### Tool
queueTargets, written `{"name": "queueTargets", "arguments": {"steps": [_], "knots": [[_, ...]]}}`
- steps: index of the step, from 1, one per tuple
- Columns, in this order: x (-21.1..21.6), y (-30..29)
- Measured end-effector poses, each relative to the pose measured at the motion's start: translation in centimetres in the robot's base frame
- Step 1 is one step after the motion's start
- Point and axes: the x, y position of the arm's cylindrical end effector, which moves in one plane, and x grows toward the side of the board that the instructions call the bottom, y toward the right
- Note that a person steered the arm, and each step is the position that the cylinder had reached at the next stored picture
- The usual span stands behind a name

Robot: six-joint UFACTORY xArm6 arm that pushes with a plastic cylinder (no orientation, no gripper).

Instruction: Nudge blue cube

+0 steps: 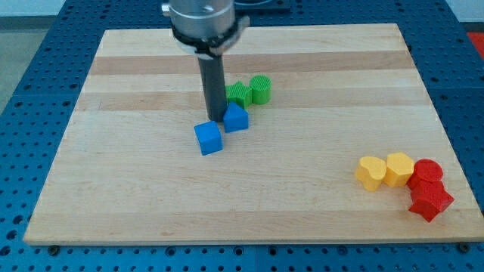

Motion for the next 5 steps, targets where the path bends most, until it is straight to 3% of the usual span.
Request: {"name": "queueTargets", "arguments": {"steps": [3, 5], "knots": [[12.8, 3.8], [12.8, -2.7]]}}
